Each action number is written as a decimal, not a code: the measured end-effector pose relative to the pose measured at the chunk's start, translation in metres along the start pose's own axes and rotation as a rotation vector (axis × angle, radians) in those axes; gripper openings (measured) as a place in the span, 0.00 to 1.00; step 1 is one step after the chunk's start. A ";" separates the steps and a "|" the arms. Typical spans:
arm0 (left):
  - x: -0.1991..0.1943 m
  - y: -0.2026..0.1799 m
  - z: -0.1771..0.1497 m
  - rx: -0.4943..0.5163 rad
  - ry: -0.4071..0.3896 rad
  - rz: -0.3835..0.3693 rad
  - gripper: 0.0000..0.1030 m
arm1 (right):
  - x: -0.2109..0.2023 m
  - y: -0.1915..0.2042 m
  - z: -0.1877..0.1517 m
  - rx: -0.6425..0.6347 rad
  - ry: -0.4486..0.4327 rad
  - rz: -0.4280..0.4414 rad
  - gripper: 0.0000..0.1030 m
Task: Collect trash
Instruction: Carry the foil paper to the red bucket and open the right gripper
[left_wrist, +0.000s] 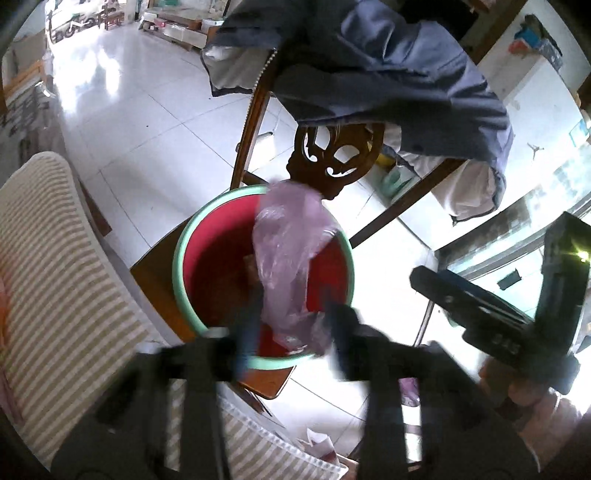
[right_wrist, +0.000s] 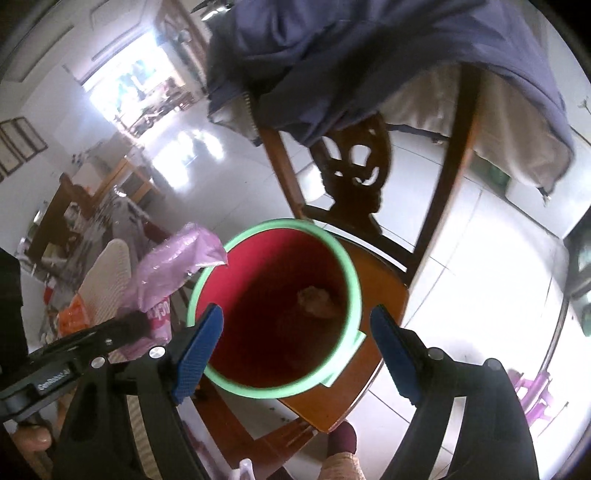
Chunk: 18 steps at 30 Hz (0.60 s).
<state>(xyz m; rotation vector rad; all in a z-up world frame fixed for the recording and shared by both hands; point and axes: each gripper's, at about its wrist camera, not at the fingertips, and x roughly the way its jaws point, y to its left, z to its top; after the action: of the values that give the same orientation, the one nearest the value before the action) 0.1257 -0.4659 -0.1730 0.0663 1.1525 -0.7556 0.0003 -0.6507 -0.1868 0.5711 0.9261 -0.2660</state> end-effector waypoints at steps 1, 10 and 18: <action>0.000 -0.001 0.000 0.001 -0.006 0.004 0.67 | -0.002 -0.001 -0.001 0.004 -0.002 0.001 0.77; -0.052 0.010 -0.012 -0.023 -0.097 0.033 0.67 | -0.008 0.034 -0.003 -0.059 -0.013 0.060 0.77; -0.128 0.060 -0.052 -0.146 -0.226 0.149 0.67 | -0.009 0.113 -0.014 -0.212 -0.008 0.162 0.77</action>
<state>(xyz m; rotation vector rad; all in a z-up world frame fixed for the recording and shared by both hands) 0.0936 -0.3340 -0.1070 -0.0544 0.9725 -0.5309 0.0368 -0.5503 -0.1469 0.4457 0.8823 -0.0231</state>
